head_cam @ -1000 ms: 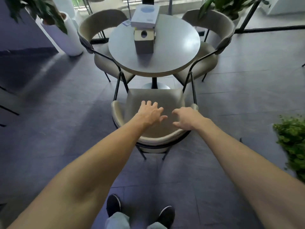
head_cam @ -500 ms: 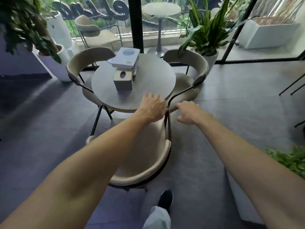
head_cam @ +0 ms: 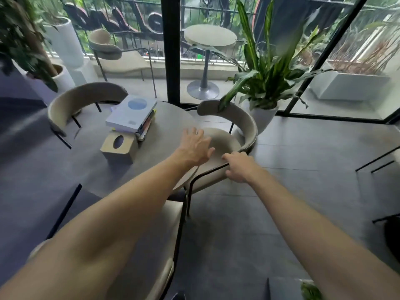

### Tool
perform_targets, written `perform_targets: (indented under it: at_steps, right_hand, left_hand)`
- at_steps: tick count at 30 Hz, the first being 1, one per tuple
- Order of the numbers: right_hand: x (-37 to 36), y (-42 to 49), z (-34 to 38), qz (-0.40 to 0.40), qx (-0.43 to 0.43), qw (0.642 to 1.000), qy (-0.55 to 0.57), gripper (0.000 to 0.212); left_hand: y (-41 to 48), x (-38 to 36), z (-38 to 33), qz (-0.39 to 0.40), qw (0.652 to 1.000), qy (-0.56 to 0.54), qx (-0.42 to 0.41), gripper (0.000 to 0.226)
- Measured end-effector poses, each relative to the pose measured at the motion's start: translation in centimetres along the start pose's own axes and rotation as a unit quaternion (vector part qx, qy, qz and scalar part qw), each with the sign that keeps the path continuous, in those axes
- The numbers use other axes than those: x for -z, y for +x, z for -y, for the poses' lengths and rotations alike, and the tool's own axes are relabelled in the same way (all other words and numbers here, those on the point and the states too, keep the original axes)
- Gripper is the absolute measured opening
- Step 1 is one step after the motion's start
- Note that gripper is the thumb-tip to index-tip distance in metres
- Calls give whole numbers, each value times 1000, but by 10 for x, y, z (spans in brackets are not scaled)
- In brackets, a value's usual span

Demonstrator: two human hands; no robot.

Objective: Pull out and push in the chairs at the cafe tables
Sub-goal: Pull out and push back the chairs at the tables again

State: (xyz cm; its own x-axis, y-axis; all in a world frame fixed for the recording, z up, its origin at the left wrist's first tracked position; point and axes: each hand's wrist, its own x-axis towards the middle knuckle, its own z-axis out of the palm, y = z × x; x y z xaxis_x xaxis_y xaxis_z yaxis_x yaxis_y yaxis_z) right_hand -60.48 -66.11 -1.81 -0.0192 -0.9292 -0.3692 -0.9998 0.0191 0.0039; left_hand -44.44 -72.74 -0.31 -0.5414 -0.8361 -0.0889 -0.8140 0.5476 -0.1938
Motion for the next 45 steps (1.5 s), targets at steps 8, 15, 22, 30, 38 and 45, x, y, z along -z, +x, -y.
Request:
perform_targets:
  at_steps: [8,15,22,30,38,45]
  right_hand:
    - [55,123,-107,-13,60,997,-48,51]
    - [93,219,-176,9,139,983,-116,55]
    - [114,338,-202,-4,223,962,-157,54]
    - [154,468,-202,2,313,935,-166,53]
    - [176,538,-197,17,445,872,-203,53]
    - [171,566,-211,32,563,786,-255,50]
  left_hand:
    - [136,8,-30,-3,992,-29,119,49]
    - [222,-6,-41,51,975,-55,209,50]
    - [310,-30,-23,82,956,-42,277,48]
    - [413,-55,3,118,922,-76,362,50]
    - [447,-59,6,146,855,-79,492,49]
    - [472,-50,-46,149,751,-113,633,49]
